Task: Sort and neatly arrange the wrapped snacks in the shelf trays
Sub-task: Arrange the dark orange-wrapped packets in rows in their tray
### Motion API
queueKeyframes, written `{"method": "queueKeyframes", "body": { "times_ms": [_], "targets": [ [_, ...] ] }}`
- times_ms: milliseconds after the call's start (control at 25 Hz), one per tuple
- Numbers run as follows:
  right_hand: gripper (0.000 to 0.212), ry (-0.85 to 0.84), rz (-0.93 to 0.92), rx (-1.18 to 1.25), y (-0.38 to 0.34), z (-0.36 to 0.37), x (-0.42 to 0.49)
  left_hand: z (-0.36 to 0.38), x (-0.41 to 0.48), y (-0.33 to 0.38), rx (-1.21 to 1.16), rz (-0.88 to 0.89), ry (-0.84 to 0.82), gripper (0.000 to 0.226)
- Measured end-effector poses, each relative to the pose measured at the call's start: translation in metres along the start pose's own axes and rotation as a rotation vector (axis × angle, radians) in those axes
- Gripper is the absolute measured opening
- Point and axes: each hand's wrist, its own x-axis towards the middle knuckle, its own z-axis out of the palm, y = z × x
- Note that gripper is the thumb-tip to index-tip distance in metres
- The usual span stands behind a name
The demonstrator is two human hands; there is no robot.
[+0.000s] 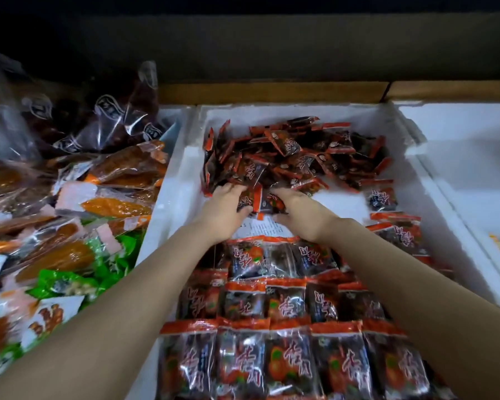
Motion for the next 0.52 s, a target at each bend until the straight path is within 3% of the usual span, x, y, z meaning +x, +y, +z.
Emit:
{"method": "queueKeyframes", "body": {
  "times_ms": [280, 400, 520],
  "targets": [
    [0.064, 0.108, 0.12, -0.226, 0.001, -0.003, 0.016, 0.0, 0.0, -0.001, 0.303, -0.004, 0.05, 0.064],
    [0.058, 0.188, 0.157, -0.235, -0.004, -0.013, 0.01, -0.007, -0.003, 0.0, 0.217, 0.008, 0.181, 0.042],
    [0.056, 0.287, 0.164, -0.195, -0.013, -0.027, -0.005, -0.011, -0.009, 0.003, -0.06, -0.023, 0.316, 0.034]
  ]
}}
